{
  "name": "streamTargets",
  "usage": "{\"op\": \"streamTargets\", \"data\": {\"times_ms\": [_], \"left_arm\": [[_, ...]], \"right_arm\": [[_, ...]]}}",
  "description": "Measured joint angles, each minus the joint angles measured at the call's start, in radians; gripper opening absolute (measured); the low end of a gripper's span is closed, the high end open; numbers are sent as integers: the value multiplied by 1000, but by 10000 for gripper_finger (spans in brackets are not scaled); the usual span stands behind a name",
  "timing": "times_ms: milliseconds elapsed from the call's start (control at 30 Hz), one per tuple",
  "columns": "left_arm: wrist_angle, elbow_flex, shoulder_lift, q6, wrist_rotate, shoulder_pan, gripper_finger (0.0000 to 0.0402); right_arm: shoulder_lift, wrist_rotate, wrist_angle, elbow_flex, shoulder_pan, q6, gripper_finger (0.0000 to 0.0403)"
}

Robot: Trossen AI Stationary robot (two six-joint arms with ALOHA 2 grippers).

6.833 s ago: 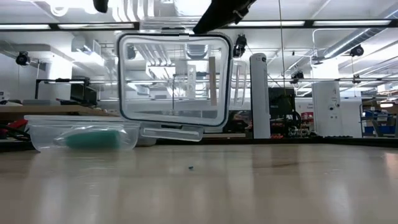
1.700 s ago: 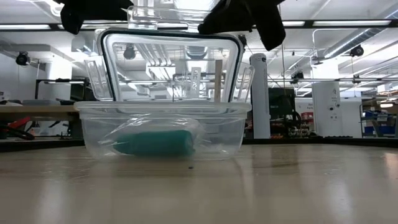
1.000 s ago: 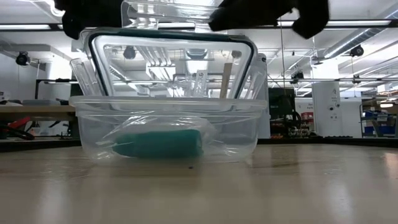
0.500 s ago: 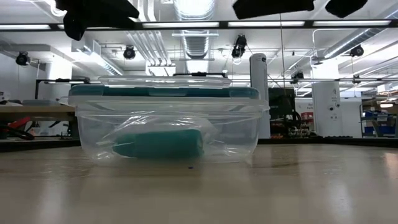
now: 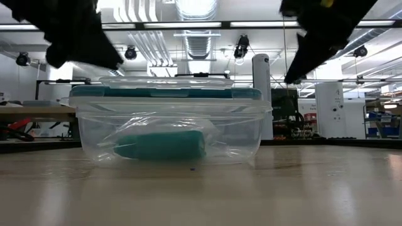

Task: Roll bandage
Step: Close the transparent food container

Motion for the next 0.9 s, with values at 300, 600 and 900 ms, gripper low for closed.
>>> {"op": "streamTargets", "data": {"times_ms": [300, 600, 900], "left_arm": [[-197, 3, -4, -242, 366, 50, 46], [-420, 12, -24, -462, 453, 51, 4], [-454, -14, 22, -529, 515, 52, 1]], "right_arm": [[-23, -311, 321, -164, -211, -113, 4], [-21, -435, 498, -266, -316, -189, 1], [-14, -460, 552, -266, -332, -223, 0]]}}
